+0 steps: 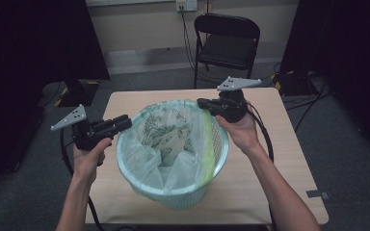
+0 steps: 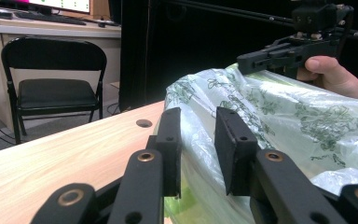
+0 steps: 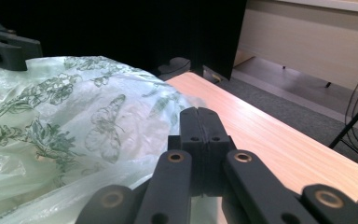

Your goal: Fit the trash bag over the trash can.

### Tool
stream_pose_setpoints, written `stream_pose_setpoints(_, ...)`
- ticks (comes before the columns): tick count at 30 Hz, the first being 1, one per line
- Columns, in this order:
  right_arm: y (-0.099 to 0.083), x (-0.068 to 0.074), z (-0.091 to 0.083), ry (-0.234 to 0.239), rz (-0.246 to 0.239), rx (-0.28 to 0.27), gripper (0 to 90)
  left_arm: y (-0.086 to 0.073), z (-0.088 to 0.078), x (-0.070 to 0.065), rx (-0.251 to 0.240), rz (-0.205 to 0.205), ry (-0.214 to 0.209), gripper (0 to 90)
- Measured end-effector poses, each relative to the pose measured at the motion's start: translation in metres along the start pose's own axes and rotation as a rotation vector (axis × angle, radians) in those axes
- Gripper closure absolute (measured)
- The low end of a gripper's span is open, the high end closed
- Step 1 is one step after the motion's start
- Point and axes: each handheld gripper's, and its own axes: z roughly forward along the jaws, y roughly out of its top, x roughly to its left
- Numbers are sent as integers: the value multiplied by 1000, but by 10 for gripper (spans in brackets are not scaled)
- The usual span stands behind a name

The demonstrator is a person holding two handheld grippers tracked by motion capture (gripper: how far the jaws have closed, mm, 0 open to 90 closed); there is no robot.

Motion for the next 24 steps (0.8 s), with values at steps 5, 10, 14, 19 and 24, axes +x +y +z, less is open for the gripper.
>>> stream_pose_setpoints(5,-13,-5,-16,-39,41,-32,900,0,1,-2,-5,3,5,723)
stream_pose_setpoints(10,-29,-8,-31,-56,84,-73,900,0,4,-6,-1,8,6,726)
stream_pose_setpoints(14,-41,-9,-35,-52,96,-72,900,1,4,-7,6,15,7,726)
stream_pose_setpoints(19,-48,-17,-26,-37,112,-45,900,1,8,-3,6,-17,0,627)
stream_pose_setpoints(24,-38,-30,-12,-18,104,-44,900,5,17,8,-21,-44,-12,534)
